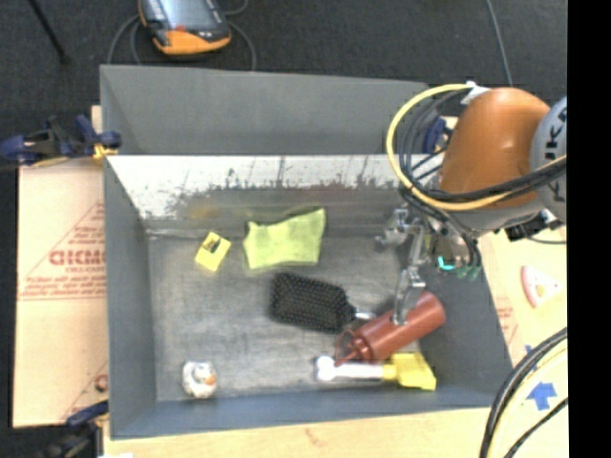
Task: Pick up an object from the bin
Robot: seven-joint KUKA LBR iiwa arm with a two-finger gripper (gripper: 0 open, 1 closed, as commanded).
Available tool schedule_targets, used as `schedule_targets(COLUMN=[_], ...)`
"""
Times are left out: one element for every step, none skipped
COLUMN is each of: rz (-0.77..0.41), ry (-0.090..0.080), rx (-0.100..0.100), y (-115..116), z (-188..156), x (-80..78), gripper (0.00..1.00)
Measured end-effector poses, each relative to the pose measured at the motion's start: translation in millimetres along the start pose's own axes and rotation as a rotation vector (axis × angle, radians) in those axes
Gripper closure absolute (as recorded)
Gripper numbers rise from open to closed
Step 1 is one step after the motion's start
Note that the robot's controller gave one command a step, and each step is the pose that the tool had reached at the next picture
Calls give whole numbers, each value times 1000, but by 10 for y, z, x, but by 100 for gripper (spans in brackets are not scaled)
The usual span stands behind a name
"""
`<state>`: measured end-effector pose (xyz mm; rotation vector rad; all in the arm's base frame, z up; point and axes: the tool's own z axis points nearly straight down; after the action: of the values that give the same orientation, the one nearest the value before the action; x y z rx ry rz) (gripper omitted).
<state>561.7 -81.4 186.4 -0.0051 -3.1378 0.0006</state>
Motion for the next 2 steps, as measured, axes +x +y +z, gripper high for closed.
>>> schedule_targets(rz=[-2,-29], ry=[-8,-14], rx=[1,2], y=[1,364], z=[-45,651], x=[-17,-14], gripper=[0,0])
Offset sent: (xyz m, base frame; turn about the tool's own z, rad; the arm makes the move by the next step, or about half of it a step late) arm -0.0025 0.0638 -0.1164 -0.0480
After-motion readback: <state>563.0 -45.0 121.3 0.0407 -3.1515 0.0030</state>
